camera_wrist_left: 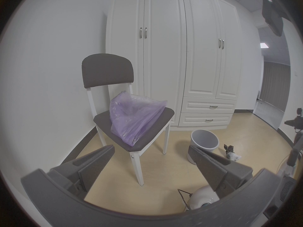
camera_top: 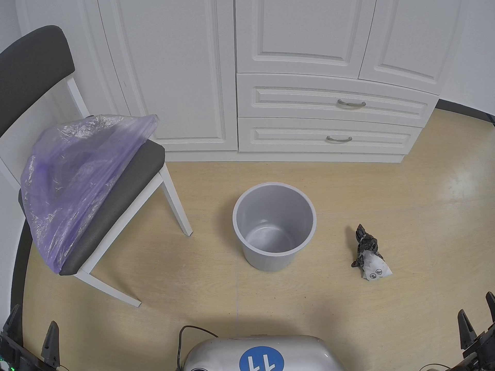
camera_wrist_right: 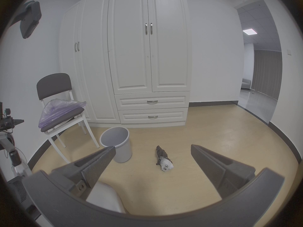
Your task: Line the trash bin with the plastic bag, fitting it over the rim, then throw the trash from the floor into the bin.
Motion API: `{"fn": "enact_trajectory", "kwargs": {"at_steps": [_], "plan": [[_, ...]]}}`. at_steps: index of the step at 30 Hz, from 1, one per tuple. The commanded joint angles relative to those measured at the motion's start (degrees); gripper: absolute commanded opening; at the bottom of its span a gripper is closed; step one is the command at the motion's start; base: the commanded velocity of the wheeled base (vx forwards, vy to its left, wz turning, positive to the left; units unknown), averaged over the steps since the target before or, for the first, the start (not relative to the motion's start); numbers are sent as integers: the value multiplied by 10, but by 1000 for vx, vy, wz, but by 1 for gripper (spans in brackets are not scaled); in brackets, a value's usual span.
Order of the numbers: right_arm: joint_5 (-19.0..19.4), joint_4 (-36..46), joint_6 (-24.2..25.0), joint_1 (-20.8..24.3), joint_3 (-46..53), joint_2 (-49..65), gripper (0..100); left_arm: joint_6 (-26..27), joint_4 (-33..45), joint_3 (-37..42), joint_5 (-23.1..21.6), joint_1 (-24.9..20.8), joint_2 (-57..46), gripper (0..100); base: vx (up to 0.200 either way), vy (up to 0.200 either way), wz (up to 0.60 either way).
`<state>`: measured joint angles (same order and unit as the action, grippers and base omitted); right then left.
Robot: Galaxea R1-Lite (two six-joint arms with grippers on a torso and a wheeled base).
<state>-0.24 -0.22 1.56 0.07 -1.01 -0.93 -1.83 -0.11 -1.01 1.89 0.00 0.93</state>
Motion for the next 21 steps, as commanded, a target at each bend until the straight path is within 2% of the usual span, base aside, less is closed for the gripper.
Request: {"fn": "enact_trajectory", "kwargs": {"at_steps": [1,5,9,16,19,21], "plan": [[0,0,0,0,10,9,100,-4,0,10,1,0,-9,100,0,0,0],[-2,0,-2,-2,9,9,100,2,0,10,-1,0,-9,100,0,0,0],[14,0,-42,-2,10,9,100,40,-2,10,-26,1,-9,100,0,0,0],[10,0,-2,0,10,9,100,40,-2,10,-29,0,-9,100,0,0,0],[7,0,-2,-2,10,8,100,37,-1,10,-28,0,-9,100,0,0,0],[8,0,-5,-2,10,8,100,16,1,10,-21,1,-9,100,0,0,0]]}}
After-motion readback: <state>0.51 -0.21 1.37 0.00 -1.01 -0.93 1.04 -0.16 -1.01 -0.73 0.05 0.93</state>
